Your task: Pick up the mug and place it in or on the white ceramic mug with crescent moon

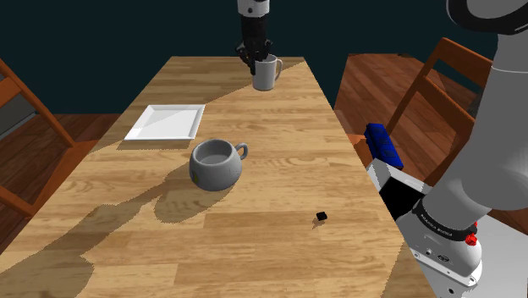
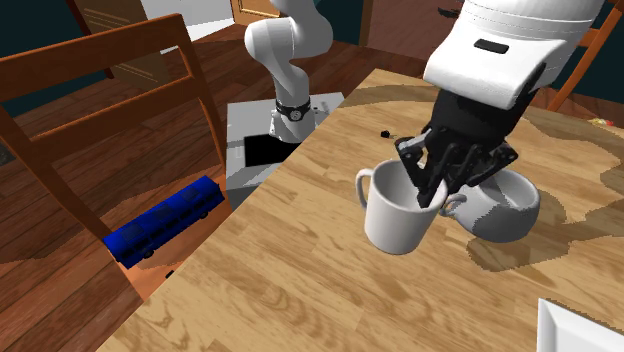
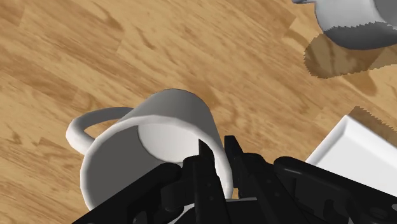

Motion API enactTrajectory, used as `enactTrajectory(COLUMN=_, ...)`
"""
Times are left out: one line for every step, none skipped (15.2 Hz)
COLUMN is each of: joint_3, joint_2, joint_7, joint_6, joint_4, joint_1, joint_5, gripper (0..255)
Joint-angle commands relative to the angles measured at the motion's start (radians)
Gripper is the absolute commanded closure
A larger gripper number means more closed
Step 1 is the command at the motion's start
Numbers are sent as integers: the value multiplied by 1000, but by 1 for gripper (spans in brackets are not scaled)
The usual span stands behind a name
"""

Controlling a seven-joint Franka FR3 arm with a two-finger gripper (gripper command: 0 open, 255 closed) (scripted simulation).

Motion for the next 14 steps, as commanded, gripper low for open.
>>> enactTrajectory(joint_3=13, joint_2=-18, joint_7=37, joint_6=1, joint_4=-22, joint_1=23, joint_5=-2, gripper=255)
enactTrajectory(joint_3=20, joint_2=-26, joint_7=57, joint_6=0, joint_4=-30, joint_1=36, joint_5=-3, gripper=255)
enactTrajectory(joint_3=27, joint_2=-33, joint_7=78, joint_6=-1, joint_4=-37, joint_1=50, joint_5=-5, gripper=255)
enactTrajectory(joint_3=35, joint_2=-38, joint_7=99, joint_6=-3, joint_4=-42, joint_1=63, joint_5=-6, gripper=255)
enactTrajectory(joint_3=42, joint_2=-43, joint_7=120, joint_6=-6, joint_4=-46, joint_1=76, joint_5=-8, gripper=255)
enactTrajectory(joint_3=50, joint_2=-47, joint_7=142, joint_6=-8, joint_4=-49, joint_1=90, joint_5=-9, gripper=255)
enactTrajectory(joint_3=57, joint_2=-49, joint_7=163, joint_6=-12, joint_4=-50, joint_1=104, joint_5=-11, gripper=255)
enactTrajectory(joint_3=65, joint_2=-51, joint_7=184, joint_6=-15, joint_4=-50, joint_1=118, joint_5=-13, gripper=255)
enactTrajectory(joint_3=73, joint_2=-52, joint_7=206, joint_6=-19, joint_4=-48, joint_1=132, joint_5=-15, gripper=255)
enactTrajectory(joint_3=81, joint_2=-51, joint_7=228, joint_6=-24, joint_4=-45, joint_1=146, joint_5=-17, gripper=255)
enactTrajectory(joint_3=89, joint_2=-50, joint_7=249, joint_6=-29, joint_4=-41, joint_1=160, joint_5=-20, gripper=255)
enactTrajectory(joint_3=96, joint_2=-47, joint_7=271, joint_6=-34, joint_4=-35, joint_1=174, joint_5=-23, gripper=255)
enactTrajectory(joint_3=104, joint_2=-44, joint_7=293, joint_6=-40, joint_4=-28, joint_1=189, joint_5=-25, gripper=255)
enactTrajectory(joint_3=112, joint_2=-39, joint_7=315, joint_6=-46, joint_4=-19, joint_1=204, joint_5=-29, gripper=255)
